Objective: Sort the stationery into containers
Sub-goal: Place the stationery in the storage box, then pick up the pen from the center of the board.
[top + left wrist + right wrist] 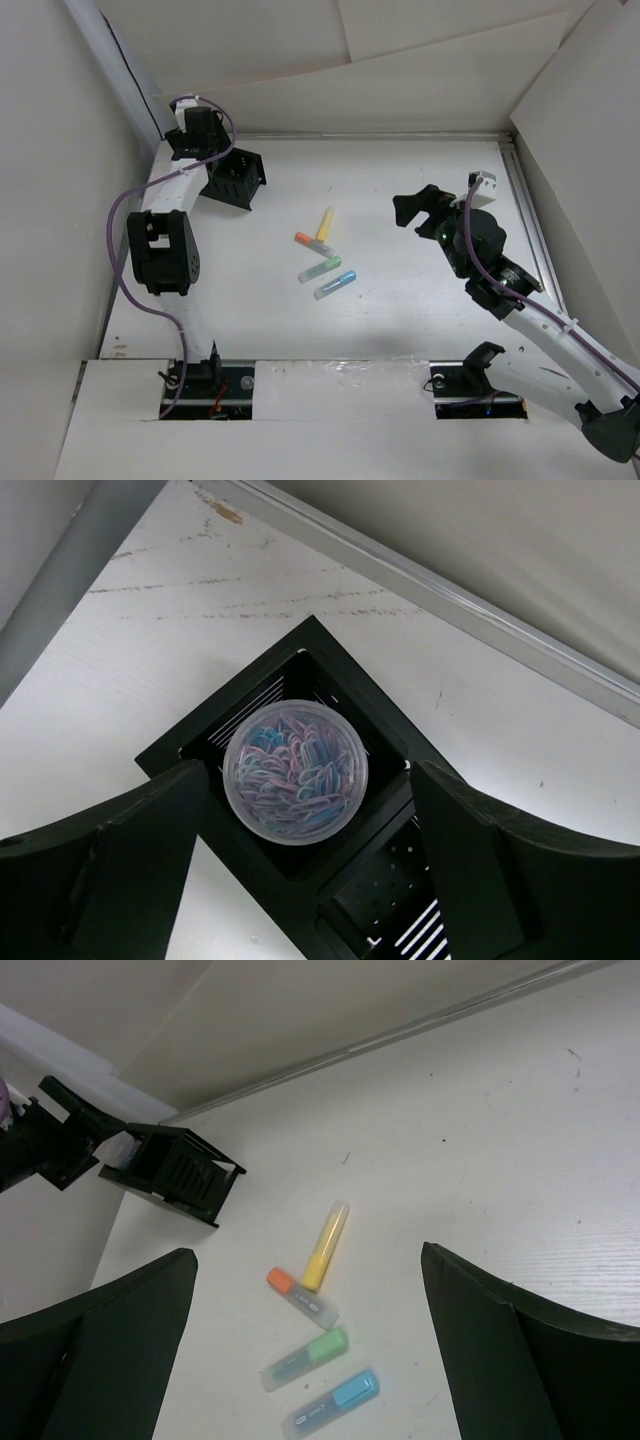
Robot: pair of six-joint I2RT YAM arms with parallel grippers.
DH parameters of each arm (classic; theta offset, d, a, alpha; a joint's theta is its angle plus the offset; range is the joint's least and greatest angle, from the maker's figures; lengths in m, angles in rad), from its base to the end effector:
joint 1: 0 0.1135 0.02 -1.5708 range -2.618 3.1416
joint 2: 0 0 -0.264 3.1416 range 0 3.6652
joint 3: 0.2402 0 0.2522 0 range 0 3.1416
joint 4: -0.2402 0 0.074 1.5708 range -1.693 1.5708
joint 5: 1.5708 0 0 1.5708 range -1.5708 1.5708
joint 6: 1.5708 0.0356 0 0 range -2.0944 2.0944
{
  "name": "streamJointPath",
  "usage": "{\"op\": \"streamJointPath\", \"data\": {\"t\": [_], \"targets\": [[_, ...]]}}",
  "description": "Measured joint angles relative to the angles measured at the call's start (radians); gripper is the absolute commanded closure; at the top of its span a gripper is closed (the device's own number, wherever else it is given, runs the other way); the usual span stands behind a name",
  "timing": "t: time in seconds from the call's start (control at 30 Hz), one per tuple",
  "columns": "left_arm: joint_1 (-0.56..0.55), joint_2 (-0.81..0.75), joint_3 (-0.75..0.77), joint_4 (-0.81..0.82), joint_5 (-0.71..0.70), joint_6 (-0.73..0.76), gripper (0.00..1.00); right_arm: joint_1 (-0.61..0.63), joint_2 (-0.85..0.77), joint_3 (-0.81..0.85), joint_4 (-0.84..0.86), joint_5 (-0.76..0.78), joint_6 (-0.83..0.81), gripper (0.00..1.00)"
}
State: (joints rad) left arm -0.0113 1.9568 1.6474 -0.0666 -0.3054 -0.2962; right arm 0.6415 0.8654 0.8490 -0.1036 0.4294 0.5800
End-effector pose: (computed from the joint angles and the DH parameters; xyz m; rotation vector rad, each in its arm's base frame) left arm 0.4715 0.0054 0.3010 -0.4714 1.8712 0.0919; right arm 0.1694 0.1080 0.3577 0.2729 1.6885 0.5539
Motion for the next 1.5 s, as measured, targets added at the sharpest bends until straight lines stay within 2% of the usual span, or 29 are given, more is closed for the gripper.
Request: {"op": "streamJointPath", "data": {"t": [0.1, 0.2, 0.33, 0.4, 0.5, 0.53, 0.63, 0.67, 0.73, 0.77, 0.87, 0.9, 0.97, 1.03, 1.1, 1.13, 1.23, 1.4, 1.47, 1.5], "targets": [[-0.001, 0.0, -0.007, 0.014, -0.014, 0.0, 0.18, 0.0, 0.0, 0.0, 0.0, 0.0, 0.0, 0.0], [-0.003, -0.009, -0.04, 0.04, -0.021, 0.0, 0.32, 0.0, 0.0, 0.0, 0.0, 0.0, 0.0, 0.0], [-0.013, -0.043, -0.077, 0.044, -0.002, -0.001, 0.44, 0.0, 0.0, 0.0, 0.0, 0.0, 0.0, 0.0], [-0.035, -0.063, -0.077, 0.049, 0.008, -0.001, 0.47, 0.0, 0.0, 0.0, 0.0, 0.0, 0.0, 0.05], [-0.103, -0.103, -0.076, 0.055, 0.009, -0.002, 0.52, 0.0, 0.0, 0.0, 0.0, 0.0, -0.003, 0.23], [-0.137, -0.119, -0.076, 0.056, 0.006, -0.002, 0.53, 0.0, 0.0, 0.0, 0.0, 0.0, -0.004, 0.43], [-0.248, -0.178, -0.109, 0.109, 0.008, -0.005, 0.61, 0.0, 0.0, 0.0, 0.003, 0.0, -0.006, 0.7], [-0.291, -0.209, -0.149, 0.14, 0.011, -0.008, 0.63, 0.0, 0.0, 0.0, 0.004, 0.0, -0.006, 0.83], [-0.362, -0.264, -0.225, 0.185, 0.025, -0.01, 0.63, 0.0, 0.003, 0.0, 0.006, 0.0, -0.006, 0.91], [-0.399, -0.28, -0.257, 0.202, 0.034, -0.01, 0.66, 0.0, 0.007, 0.0, 0.006, 0.0, -0.005, 0.94], [-0.491, -0.271, -0.305, 0.228, 0.046, -0.006, 0.71, 0.0, 0.014, 0.0, 0.006, 0.0, -0.004, 0.94], [-0.516, -0.257, -0.317, 0.237, 0.051, -0.004, 0.73, 0.0, 0.015, 0.0, 0.006, 0.0, -0.004, 0.87], [-0.557, -0.225, -0.351, 0.25, 0.068, -0.001, 0.76, 0.0, 0.015, 0.0, 0.007, 0.001, -0.003, 0.83], [-0.584, -0.186, -0.378, 0.25, 0.087, 0.0, 0.88, 0.0, 0.015, 0.0, 0.006, 0.003, -0.004, 0.73], [-0.599, -0.146, -0.396, 0.248, 0.099, 0.006, 0.88, 0.0, 0.015, 0.0, 0.007, 0.005, -0.004, 0.63], [-0.602, -0.132, -0.401, 0.248, 0.108, 0.007, 0.85, 0.0, 0.015, 0.0, 0.007, 0.006, -0.004, 0.55], [-0.61, -0.104, -0.414, 0.249, 0.127, 0.01, 0.8, 0.0, 0.015, 0.0, 0.007, 0.006, -0.006, 0.45], [-0.622, -0.076, -0.397, 0.256, 0.14, 0.03, 0.69, 0.0, 0.015, 0.0, 0.007, 0.006, -0.006, 0.42], [-0.63, -0.045, -0.375, 0.256, 0.139, 0.038, 0.57, 0.0, 0.015, 0.0, 0.007, 0.006, -0.006, 0.41], [-0.634, -0.029, -0.365, 0.255, 0.137, 0.045, 0.54, 0.0, 0.015, 0.0, 0.006, 0.006, -0.006, 0.4]]}}
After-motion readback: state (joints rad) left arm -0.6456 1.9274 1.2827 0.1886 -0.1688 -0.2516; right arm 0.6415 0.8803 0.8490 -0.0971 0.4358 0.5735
